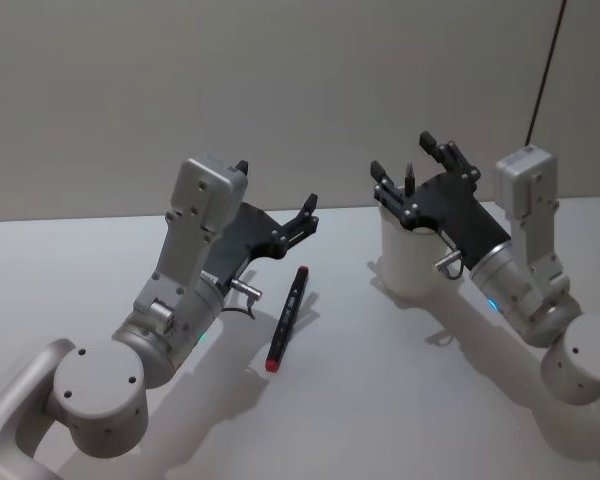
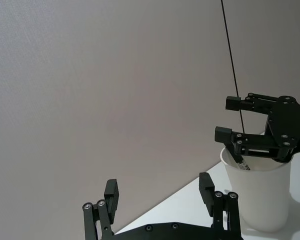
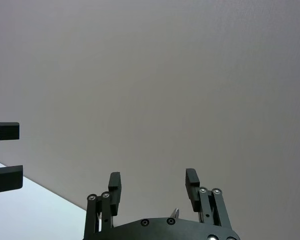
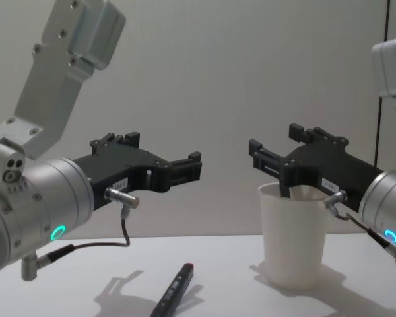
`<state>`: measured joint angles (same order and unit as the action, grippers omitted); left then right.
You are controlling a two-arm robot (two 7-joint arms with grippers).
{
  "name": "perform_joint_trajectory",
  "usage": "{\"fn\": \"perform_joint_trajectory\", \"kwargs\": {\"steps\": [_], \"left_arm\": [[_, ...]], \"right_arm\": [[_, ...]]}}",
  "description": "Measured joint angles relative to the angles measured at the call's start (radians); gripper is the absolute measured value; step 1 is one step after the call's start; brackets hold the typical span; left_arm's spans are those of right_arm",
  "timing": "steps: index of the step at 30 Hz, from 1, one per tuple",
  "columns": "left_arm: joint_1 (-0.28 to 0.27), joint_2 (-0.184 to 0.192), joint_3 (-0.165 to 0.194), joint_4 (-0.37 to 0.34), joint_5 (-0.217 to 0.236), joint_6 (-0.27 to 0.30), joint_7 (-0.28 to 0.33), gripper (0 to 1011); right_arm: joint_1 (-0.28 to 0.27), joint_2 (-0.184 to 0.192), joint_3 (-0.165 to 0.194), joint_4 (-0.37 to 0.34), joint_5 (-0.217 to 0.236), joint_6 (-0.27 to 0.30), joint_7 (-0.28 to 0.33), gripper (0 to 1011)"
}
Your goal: Place the pen into the pen holder.
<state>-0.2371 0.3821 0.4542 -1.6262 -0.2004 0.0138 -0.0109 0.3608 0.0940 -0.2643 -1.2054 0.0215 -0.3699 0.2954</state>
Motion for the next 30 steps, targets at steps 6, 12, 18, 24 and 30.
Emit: {"fn": "perform_joint_trajectory", "kwargs": {"steps": [6,12,18,24,30], "left_arm": [[0.0,0.0,0.0,0.0,0.0,0.0,0.0,1001],[0.0,0.0,0.0,0.0,0.0,0.0,0.0,1001],[0.0,0.0,0.0,0.0,0.0,0.0,0.0,1001],[0.0,0.0,0.0,0.0,0.0,0.0,0.0,1001],[0.0,0.0,0.0,0.0,0.0,0.0,0.0,1001]], "right_arm": [[-0.005,0.004,0.004,-0.016,0.011,0.011,0.001,937],[-0.028,0.023,0.021,-0.077,0.044,0.053,-0.003,1001],[-0.068,0.049,0.039,-0.16,0.076,0.118,-0.035,1001],[-0.087,0.06,0.047,-0.194,0.089,0.146,-0.052,1001],[-0.106,0.072,0.046,-0.218,0.101,0.164,-0.064,1001]]}}
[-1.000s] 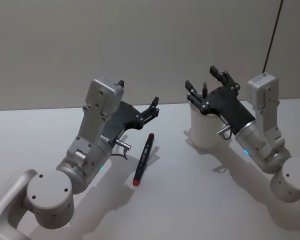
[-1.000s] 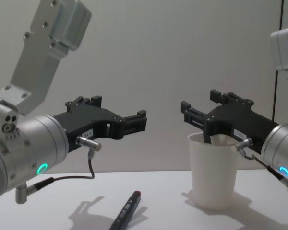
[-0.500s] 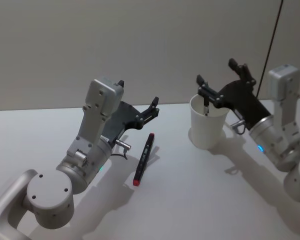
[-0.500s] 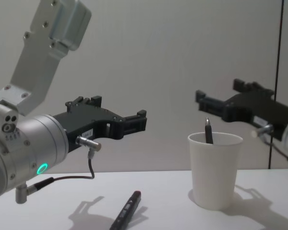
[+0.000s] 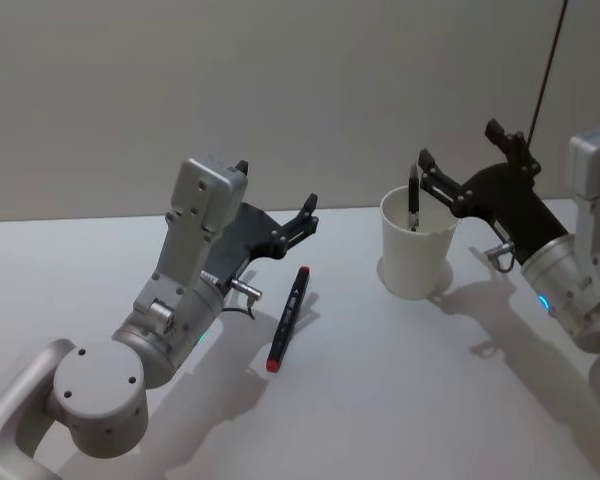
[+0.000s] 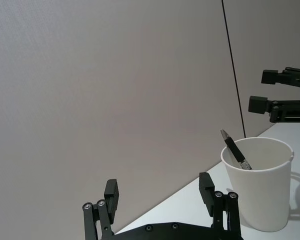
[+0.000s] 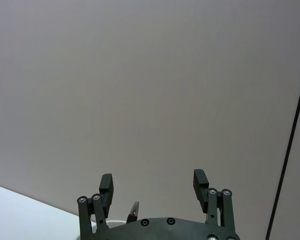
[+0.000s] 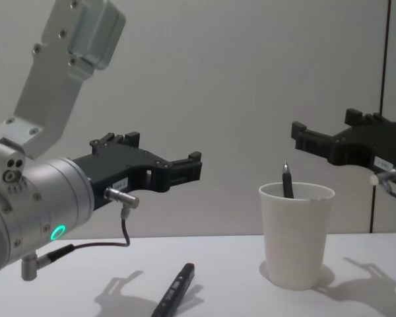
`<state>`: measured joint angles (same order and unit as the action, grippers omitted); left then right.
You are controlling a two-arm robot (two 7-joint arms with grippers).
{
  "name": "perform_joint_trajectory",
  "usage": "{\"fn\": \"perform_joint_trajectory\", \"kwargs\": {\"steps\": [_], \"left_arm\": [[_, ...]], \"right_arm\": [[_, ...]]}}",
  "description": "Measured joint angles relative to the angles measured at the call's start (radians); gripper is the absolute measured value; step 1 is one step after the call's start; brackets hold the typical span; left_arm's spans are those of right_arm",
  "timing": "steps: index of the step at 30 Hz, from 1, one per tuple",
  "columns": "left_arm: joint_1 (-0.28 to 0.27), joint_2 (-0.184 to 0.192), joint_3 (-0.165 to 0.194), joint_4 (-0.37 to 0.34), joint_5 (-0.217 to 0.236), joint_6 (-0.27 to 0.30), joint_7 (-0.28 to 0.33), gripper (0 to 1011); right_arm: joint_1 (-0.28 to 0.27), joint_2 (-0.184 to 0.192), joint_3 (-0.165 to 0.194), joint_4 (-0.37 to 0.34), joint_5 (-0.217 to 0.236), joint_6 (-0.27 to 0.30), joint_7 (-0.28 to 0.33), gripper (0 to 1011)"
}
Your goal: Place the pen into the pen holder.
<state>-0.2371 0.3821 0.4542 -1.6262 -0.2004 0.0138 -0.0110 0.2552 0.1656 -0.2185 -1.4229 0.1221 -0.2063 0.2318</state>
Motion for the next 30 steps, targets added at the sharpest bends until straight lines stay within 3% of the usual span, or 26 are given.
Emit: {"fn": "perform_joint_trajectory", "kwargs": {"steps": [30], "left_arm": [[0.0,0.0,0.0,0.0,0.0,0.0,0.0,1001]], "right_arm": [[-0.252,0.161,-0.007,-0.323,0.155,0.226,-0.155,1001]]}}
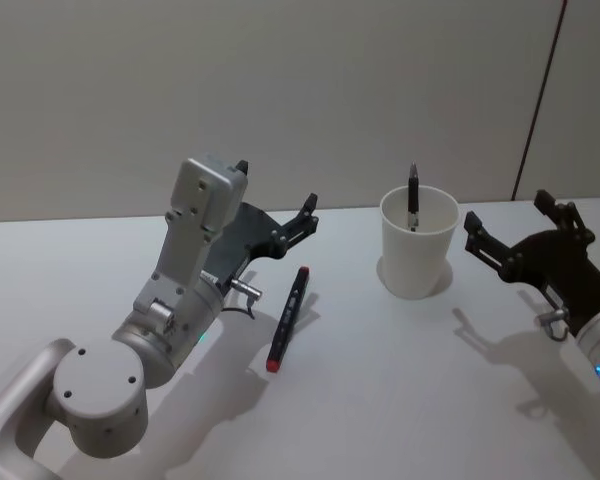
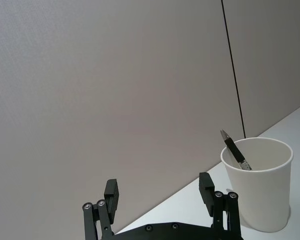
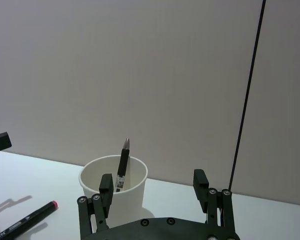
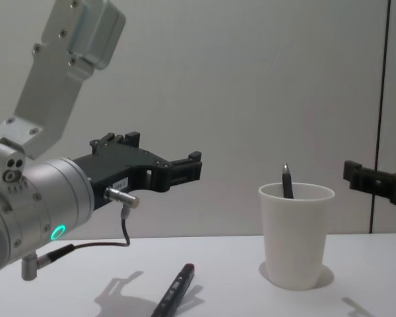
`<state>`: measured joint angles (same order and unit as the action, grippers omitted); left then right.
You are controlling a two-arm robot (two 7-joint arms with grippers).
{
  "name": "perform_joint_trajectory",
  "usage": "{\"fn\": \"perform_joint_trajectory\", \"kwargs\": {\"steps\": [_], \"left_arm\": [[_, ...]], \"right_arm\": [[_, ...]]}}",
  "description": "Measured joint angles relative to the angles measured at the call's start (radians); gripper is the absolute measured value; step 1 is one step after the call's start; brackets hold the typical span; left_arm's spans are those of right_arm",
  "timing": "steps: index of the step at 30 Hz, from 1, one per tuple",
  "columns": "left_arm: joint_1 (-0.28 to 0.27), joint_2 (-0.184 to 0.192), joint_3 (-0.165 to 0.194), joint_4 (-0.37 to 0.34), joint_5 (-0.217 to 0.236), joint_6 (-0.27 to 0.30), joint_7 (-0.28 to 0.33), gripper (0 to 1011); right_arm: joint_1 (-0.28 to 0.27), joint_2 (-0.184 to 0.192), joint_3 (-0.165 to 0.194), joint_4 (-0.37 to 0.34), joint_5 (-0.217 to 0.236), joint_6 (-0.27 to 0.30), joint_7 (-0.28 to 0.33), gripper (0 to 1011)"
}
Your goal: Place the pen into the pen holder.
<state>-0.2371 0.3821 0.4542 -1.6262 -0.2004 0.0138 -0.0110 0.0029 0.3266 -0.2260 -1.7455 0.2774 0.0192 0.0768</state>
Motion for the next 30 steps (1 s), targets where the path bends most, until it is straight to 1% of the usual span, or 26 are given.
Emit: {"fn": "perform_joint_trajectory", "kwargs": {"steps": [6,20,24,29,30], "left_arm": [[0.0,0.0,0.0,0.0,0.0,0.0,0.0,1001],[0.001,0.0,0.0,-0.001,-0.001,0.003,-0.001,1001],[0.004,0.002,-0.002,-0.007,-0.008,0.013,-0.004,1001],[0.017,0.013,-0.005,-0.032,-0.027,0.045,-0.011,1001],[0.022,0.017,-0.005,-0.041,-0.034,0.059,-0.012,1001]], "right_arm": [[-0.016,0.01,0.0,-0.02,0.01,0.015,-0.01,1001],[-0.018,0.011,0.0,-0.021,0.011,0.015,-0.01,1001],[-0.018,0.011,0.0,-0.021,0.011,0.015,-0.01,1001],[-0.018,0.011,0.0,-0.021,0.011,0.015,-0.01,1001],[-0.018,0.011,0.0,-0.021,0.01,0.015,-0.01,1001]]}}
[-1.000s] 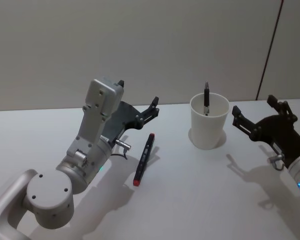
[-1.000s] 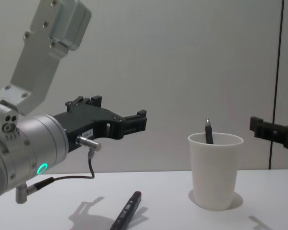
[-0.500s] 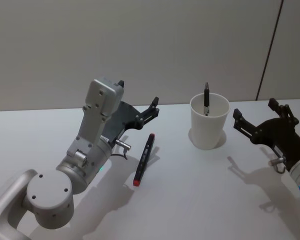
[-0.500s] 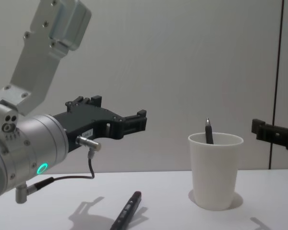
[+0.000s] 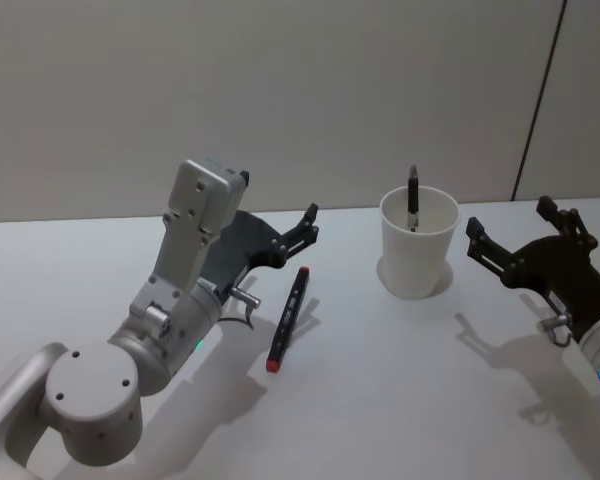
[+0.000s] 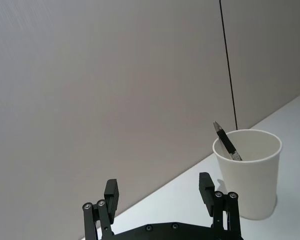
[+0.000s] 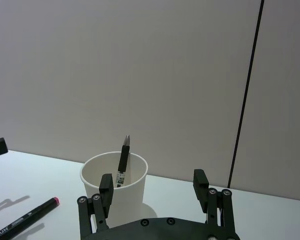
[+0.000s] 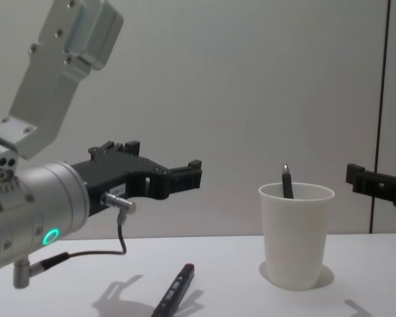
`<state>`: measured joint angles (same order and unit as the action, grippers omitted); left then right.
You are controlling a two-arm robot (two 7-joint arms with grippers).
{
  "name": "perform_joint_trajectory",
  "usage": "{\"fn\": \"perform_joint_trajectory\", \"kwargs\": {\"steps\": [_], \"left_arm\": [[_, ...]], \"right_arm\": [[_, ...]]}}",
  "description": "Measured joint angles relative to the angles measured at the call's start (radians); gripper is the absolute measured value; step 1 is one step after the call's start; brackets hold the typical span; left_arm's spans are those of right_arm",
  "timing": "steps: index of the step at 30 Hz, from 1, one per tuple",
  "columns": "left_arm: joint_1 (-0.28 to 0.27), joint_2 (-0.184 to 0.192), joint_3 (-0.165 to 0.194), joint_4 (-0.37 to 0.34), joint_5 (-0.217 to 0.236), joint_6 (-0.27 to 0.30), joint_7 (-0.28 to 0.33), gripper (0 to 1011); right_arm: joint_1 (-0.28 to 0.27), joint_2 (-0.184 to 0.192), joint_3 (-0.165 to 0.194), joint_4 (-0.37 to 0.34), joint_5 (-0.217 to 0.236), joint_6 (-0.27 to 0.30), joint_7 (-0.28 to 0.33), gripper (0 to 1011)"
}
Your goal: Place the pen into the pen holder.
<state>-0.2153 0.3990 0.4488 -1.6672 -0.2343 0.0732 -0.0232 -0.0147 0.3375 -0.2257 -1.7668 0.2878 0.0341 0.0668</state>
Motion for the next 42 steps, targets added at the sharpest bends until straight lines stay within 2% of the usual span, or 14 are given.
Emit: {"fn": "perform_joint_trajectory", "kwargs": {"steps": [10,20,32,42], "left_arm": [[0.042,0.029,-0.004,-0.065,-0.047,0.09,0.003,1001],[0.089,0.046,0.0,-0.126,-0.098,0.201,0.037,1001],[0.124,0.028,0.015,-0.144,-0.137,0.287,0.09,1001],[0.13,0.003,0.025,-0.127,-0.142,0.332,0.111,1001]], "right_arm": [[0.0,0.0,0.0,0.0,0.0,0.0,0.0,1001],[0.0,0.0,0.0,0.0,0.0,0.0,0.0,1001],[0.0,0.0,0.0,0.0,0.0,0.0,0.0,1001],[0.0,0.0,0.0,0.0,0.0,0.0,0.0,1001]]}}
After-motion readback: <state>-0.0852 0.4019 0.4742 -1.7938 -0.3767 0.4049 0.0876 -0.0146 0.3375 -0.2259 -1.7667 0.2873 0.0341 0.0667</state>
